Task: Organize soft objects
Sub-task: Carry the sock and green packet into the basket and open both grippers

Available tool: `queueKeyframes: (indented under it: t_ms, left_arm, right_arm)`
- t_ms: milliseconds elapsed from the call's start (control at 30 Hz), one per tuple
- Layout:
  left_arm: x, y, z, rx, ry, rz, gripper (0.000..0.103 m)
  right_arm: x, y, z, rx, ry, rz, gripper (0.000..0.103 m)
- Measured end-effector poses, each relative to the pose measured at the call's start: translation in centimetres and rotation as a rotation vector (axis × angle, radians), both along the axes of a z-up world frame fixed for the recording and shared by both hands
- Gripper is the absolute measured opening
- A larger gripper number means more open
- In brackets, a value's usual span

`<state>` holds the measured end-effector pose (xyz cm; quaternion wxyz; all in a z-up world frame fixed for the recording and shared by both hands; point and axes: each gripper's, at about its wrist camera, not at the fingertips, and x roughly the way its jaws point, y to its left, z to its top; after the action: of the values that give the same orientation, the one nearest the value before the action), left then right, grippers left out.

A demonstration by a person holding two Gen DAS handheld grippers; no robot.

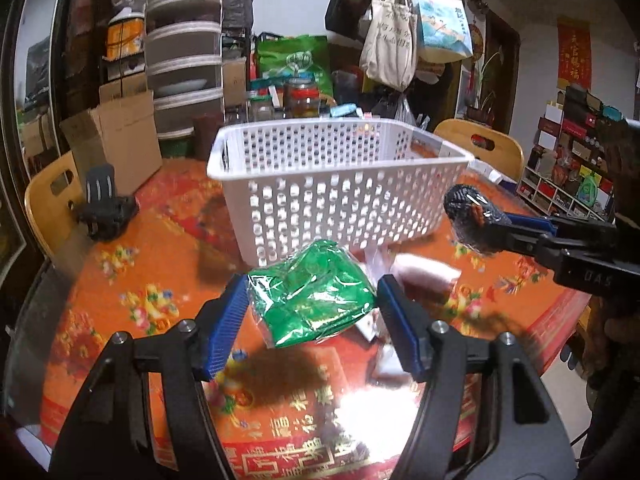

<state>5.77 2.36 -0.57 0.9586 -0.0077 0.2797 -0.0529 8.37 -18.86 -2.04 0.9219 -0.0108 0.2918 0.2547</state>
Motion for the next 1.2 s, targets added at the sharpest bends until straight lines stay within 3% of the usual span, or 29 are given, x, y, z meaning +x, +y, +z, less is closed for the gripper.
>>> queueKeyframes:
  t_ms: [333,600,833,1067,1200]
  left_arm:
    - [2.0,0.3,6.3,0.008,-0.083,-0.020,0.064]
    - [8.5,0.9,11.7,0.011,-0.078,-0.010,0.064]
    - [17.7,1.3,11.9,-0.009,0.081,0.018,0.064]
    - [25.7,0.5,7.1,-0.032,0.329,0.030,0.064]
    - [27.6,0.1,4.6,-0.002,0.405,0.055,0.064]
  right_arm:
    - [1.1,-1.1,4.9,-0.002,-0.079,-0.026,0.034]
    - [5.9,-0.4,8.9,-0.050,-0.098,-0.045,0.034]
    - [12.8,0.3,9.1,-0.071,-0.002,-0.059,0.034]
    - [20.0,3.3,5.0,-0.206,0.170,-0.076,0.034]
    - [22.5,4.8,2.7,-0.292,0.231,-0.084,0.034]
